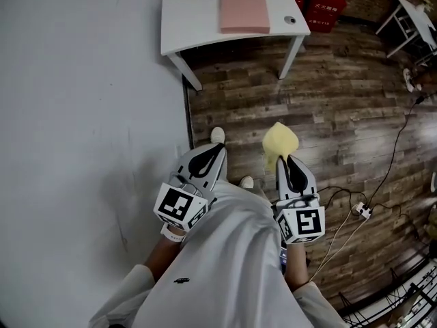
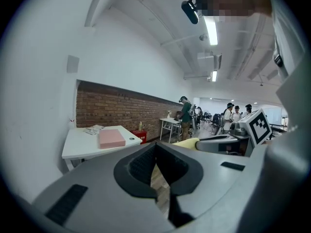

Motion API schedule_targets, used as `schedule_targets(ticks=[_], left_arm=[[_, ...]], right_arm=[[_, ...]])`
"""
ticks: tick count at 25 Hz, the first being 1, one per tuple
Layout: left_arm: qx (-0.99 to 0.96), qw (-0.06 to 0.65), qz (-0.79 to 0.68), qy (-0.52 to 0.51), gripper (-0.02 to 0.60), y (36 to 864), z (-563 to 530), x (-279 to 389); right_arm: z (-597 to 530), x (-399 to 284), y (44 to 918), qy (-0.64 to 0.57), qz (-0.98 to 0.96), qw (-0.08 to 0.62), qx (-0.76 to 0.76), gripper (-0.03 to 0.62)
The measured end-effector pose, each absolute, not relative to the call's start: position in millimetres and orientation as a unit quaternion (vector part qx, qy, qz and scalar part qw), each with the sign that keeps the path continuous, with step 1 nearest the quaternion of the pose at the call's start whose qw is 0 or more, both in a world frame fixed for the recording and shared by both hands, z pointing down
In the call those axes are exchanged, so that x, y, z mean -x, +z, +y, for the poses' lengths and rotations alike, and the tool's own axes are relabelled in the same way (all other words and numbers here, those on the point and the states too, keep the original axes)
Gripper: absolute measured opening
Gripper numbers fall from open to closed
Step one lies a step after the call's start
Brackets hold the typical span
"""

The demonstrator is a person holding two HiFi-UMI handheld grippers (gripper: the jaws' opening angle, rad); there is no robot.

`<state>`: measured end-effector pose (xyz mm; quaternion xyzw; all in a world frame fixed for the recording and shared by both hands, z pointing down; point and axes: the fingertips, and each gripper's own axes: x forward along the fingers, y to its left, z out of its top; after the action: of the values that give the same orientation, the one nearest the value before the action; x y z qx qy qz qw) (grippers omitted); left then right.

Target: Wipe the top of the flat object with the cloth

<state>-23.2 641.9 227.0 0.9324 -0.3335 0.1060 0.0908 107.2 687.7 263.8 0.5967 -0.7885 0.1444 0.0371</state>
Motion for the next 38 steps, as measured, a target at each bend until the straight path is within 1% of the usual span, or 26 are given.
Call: schedule_targets(ticks=[5,10,24,33,38], left_arm=[[-0.932,0.096,-0.333,0.101,0.018,231.9,609.5,22.8],[-0.937,0.097,-0.323,0.089,0.018,232.2,551.1,15.1],[-0.951,0.142,-0.261,0.081,0.018,229.8,309.0,13.6],[-0.946,0.145,-0.283,0.065,0.018,221.5,152.4,53.3],[-0.944,0.155,-0.287,0.055,0.018,222.5,105.2,68.8]], right_arm=[[656.5,-109.1,265.2,0.142,-0.789,0.041,-0.596,0.035],[606.9,-116.5,269.6,0.147,-0.777,0.044,-0.611,0.035],[380.8,-106.5,253.2,0.179,-0.74,0.083,-0.643,0.035],[244.8,-79.8,249.4,0.192,-0.738,0.112,-0.636,0.034],[195.5,-61.8,243.1,0.179,-0.744,0.116,-0.634,0.035]])
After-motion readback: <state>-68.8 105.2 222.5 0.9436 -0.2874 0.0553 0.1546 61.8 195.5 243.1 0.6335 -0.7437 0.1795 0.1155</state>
